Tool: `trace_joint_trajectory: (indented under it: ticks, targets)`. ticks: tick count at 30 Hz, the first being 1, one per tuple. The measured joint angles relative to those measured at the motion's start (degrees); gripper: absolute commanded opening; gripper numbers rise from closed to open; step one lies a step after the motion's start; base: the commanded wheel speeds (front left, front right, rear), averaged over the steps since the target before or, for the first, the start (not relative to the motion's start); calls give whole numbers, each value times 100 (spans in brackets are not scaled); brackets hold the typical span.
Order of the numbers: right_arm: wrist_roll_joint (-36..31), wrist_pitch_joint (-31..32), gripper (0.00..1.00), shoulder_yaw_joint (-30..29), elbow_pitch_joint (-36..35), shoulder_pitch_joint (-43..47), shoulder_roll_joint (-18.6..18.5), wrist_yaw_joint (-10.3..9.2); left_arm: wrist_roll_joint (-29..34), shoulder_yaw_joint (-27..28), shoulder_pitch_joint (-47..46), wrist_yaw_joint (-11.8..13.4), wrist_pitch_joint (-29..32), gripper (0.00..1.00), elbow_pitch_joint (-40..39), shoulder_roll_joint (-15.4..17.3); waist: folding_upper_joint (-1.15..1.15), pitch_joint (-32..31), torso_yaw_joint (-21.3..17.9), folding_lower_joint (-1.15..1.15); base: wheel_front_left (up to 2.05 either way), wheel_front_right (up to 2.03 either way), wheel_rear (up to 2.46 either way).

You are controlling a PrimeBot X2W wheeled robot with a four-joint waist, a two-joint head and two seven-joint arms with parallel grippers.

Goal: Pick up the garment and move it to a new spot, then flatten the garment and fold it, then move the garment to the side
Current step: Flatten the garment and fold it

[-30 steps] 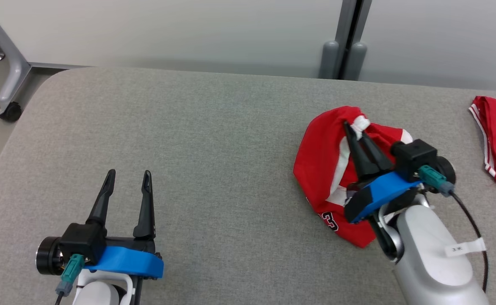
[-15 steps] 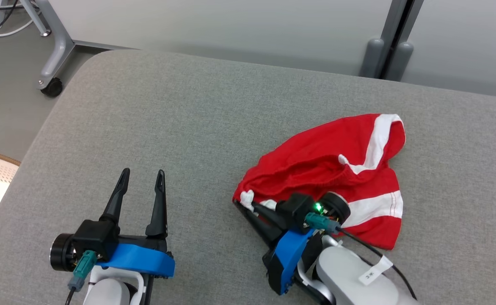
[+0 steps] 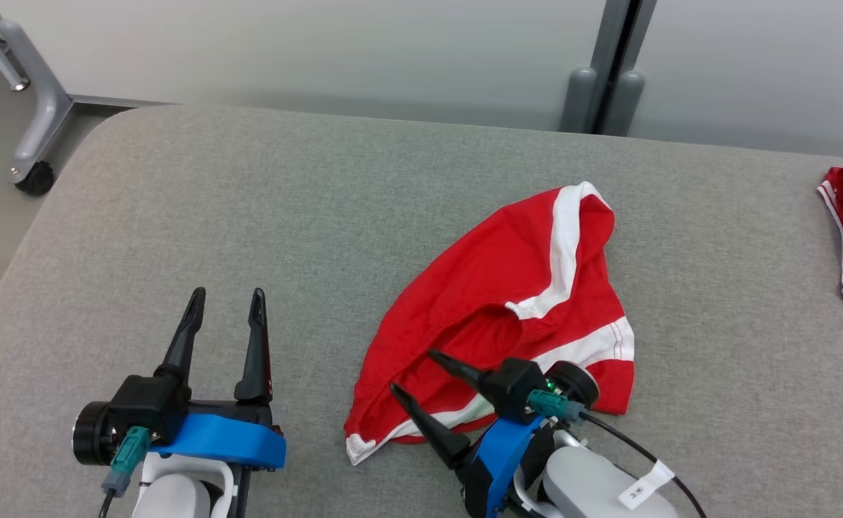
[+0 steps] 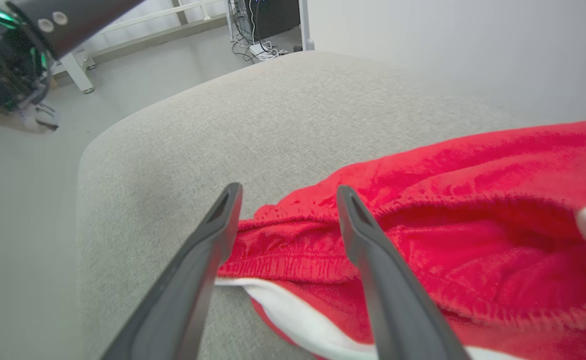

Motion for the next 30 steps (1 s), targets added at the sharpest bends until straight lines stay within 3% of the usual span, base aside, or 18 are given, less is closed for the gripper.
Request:
trace_joint_trajectory:
  ticks: [4,9,15,22,30]
  targets:
    - [-300,-102,100,-622,-55,40,-10,0,33,110,20,20,0,100,-35,20,0,-67,-176,0,0,0,0]
    - [-829,-125,100,-1824,-504,300,-458,0,44,280,124,16,0,100,-126,81,0,-113,-393,-1,0,0,0]
    - [-1168,29,100,-2705,-875,605,-724,-1,76,341,128,4,0,100,-196,93,0,-31,-457,-1,0,0,0]
    - [-1322,439,100,-3106,-903,868,-721,0,102,279,110,-5,0,100,-225,37,0,102,-377,-1,0,0,0]
    - [-1306,471,100,-3123,-266,863,-565,0,121,275,35,-22,0,100,-210,8,0,239,-213,-1,0,0,0]
